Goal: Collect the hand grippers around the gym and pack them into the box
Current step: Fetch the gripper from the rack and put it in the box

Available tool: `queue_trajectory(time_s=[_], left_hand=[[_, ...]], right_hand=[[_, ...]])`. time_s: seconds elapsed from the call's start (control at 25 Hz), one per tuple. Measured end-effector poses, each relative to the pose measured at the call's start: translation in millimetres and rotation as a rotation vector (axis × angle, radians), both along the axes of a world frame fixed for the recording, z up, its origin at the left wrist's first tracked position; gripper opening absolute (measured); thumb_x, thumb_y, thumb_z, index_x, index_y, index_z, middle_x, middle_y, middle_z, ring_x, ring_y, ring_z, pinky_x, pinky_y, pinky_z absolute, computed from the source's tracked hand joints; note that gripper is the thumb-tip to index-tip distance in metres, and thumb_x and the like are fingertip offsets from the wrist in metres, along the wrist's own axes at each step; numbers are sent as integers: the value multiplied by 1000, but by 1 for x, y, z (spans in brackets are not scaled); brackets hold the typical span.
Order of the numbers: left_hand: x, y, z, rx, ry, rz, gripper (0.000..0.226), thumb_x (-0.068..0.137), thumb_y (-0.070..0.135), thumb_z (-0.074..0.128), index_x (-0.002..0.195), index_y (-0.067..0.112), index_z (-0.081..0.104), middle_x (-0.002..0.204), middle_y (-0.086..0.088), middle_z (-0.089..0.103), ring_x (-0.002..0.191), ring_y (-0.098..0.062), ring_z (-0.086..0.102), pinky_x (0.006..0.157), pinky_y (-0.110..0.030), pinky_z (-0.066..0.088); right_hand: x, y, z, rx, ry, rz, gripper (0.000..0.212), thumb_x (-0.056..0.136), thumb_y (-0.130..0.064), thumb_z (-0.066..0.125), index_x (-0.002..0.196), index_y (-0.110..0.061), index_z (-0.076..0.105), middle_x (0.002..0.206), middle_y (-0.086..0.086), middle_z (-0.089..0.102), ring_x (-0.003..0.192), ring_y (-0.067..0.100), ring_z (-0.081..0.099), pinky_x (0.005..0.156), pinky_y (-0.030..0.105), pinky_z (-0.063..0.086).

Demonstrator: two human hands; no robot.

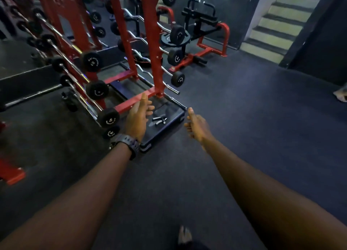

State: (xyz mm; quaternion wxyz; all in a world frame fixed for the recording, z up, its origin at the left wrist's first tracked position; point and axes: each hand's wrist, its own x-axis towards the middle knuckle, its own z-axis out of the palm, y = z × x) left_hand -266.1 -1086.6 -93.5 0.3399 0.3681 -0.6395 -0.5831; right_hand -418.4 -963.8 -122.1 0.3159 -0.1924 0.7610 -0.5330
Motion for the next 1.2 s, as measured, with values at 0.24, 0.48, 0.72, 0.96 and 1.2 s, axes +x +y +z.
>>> queue_trajectory(time_s=[0.24,0.48,0.72,0.96,1.2], left_hand=[[-116,-117,-57,107,-40,38,53,82,69,36,93,25,62,101,-6,67,91,-19,60,84,-34,45],[-215,-231,-109,240,-130,97,50,95,61,36,96,18,62,99,-7,66,89,-19,58,73,-27,43],[-298,-358,-200,318,-168,115,40,100,53,36,95,23,63,103,-6,68,90,-16,60,72,-25,44],[-372,-466,-348,349,-327,84,50,83,68,34,95,30,64,112,-2,70,102,-16,65,88,-35,48],[-436,-534,-552,371,-425,-6,26,89,44,51,101,25,63,109,0,66,99,-13,62,79,-22,51]], right_hand=[[-121,-132,-57,21,-51,17,47,100,-56,40,80,-17,57,86,10,63,69,17,54,65,34,44],[-219,-260,-110,181,-144,75,48,98,-61,38,88,-18,58,96,8,67,84,20,58,68,34,48],[-301,-378,-197,282,-176,101,51,97,-63,39,89,-17,58,86,2,63,76,16,54,67,36,44],[-349,-493,-347,356,-298,55,48,95,-65,40,80,-23,57,81,1,63,71,18,53,72,40,47],[-393,-576,-541,373,-329,150,51,99,-61,31,74,-24,56,72,-1,57,68,18,50,75,39,40]])
